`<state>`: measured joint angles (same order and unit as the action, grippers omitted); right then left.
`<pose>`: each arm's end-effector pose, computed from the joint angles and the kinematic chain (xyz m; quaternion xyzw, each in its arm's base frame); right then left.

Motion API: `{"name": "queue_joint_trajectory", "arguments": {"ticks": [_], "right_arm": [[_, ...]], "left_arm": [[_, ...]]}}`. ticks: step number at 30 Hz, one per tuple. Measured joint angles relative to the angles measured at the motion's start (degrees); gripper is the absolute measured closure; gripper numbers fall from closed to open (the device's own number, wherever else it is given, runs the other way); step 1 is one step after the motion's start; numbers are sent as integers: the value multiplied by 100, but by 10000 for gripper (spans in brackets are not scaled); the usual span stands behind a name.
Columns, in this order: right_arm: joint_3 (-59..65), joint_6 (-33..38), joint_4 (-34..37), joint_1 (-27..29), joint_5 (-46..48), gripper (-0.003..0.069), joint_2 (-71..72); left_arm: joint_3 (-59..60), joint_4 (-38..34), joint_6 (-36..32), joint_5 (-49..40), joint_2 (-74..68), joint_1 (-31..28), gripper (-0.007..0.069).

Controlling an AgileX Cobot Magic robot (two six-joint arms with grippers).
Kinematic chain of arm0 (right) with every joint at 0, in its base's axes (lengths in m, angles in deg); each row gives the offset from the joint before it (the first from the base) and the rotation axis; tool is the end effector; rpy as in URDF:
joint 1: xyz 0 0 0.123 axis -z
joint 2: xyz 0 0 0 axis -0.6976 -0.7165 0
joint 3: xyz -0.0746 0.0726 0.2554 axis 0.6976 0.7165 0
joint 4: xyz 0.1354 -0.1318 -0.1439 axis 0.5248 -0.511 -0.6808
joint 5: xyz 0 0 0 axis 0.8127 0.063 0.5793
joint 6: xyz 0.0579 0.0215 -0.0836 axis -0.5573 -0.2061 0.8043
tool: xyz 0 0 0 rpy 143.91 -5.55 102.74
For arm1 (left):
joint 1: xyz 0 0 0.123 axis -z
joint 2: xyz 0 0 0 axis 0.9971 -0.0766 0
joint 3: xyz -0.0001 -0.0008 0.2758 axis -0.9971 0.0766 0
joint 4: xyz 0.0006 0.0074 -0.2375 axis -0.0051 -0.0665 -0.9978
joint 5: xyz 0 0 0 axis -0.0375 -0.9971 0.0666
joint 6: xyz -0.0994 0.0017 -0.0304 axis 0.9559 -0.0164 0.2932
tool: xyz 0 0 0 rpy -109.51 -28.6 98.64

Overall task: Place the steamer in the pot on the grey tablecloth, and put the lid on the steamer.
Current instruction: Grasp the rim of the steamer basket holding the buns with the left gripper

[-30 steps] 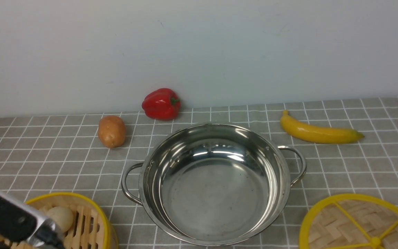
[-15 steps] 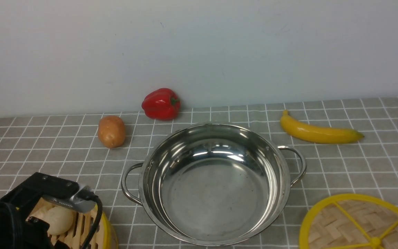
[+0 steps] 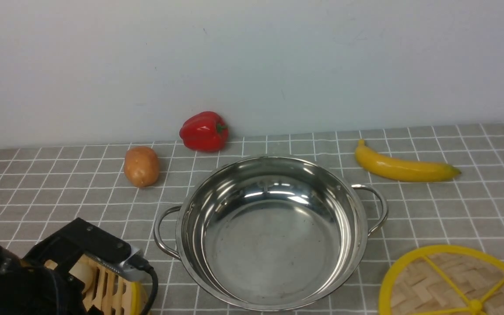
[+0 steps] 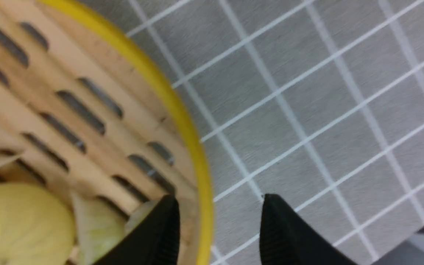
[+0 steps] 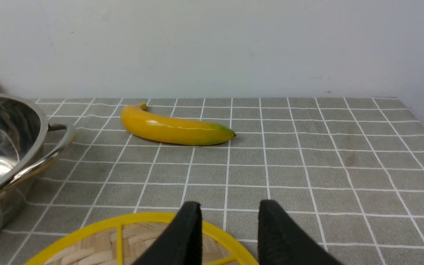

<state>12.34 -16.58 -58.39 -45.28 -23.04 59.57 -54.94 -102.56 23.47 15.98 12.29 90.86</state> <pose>0.0613 -0.0026 0.1762 0.0542 0.7928 0.0299 0.6064 0.1728 -0.0382 0.2065 0.2595 0.9576 -0.0949 0.0819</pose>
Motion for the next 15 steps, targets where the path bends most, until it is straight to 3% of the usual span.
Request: {"name": "queue_joint_trajectory", "arguments": {"ticks": [4,15], "right_arm": [[0,0,0,0,0,416,0],[0,0,0,0,0,416,0]], "left_arm": [[0,388,643,170,-250,30,332],[-5,-108,494,335,-867,41,330]]}}
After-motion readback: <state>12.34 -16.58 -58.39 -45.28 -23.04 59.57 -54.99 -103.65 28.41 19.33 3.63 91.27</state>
